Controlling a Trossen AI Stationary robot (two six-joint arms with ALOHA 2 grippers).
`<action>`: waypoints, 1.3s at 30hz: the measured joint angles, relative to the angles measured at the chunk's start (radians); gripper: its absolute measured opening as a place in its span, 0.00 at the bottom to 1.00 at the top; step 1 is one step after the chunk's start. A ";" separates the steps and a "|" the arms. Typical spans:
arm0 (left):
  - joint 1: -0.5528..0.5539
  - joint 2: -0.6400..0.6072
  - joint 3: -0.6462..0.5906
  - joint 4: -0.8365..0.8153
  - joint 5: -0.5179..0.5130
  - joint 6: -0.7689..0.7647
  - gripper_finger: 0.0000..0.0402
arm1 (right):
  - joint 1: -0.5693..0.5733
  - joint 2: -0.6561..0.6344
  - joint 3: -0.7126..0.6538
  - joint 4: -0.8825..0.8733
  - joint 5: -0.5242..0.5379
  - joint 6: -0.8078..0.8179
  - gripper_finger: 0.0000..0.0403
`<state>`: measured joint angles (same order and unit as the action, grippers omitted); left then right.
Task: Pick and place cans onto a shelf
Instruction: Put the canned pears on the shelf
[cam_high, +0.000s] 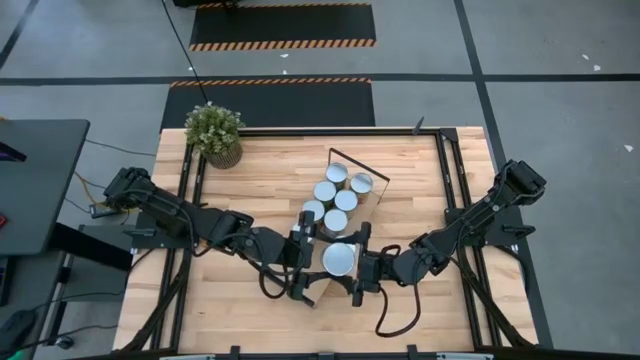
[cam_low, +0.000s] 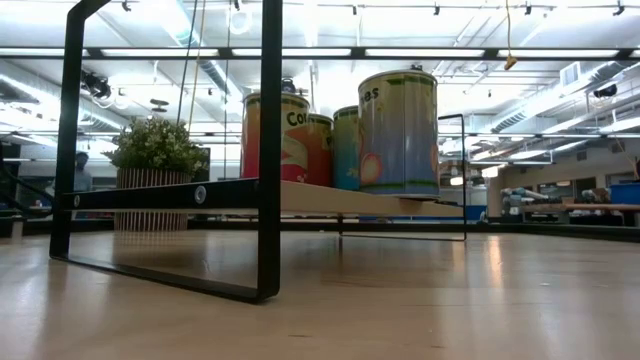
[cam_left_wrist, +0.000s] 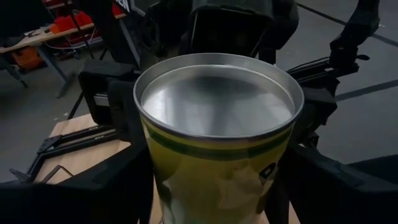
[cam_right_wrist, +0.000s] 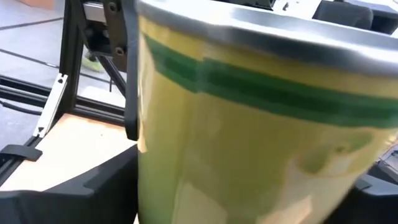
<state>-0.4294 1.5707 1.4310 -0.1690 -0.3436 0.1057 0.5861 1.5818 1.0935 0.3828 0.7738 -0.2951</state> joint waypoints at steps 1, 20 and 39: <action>0.000 0.000 0.000 -0.001 -0.001 0.003 0.80 | 0.000 0.000 0.000 0.003 0.000 0.001 0.84; 0.015 0.000 0.001 -0.018 -0.039 -0.021 0.86 | -0.001 0.000 0.000 0.000 0.011 0.012 0.82; 0.011 -0.113 -0.001 -0.145 -0.045 0.019 0.98 | 0.073 -0.004 0.002 -0.007 0.104 0.040 0.82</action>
<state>-0.4181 1.4573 1.4303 -0.3143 -0.3883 0.1250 0.6587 1.5780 1.0958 0.3759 0.8776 -0.2552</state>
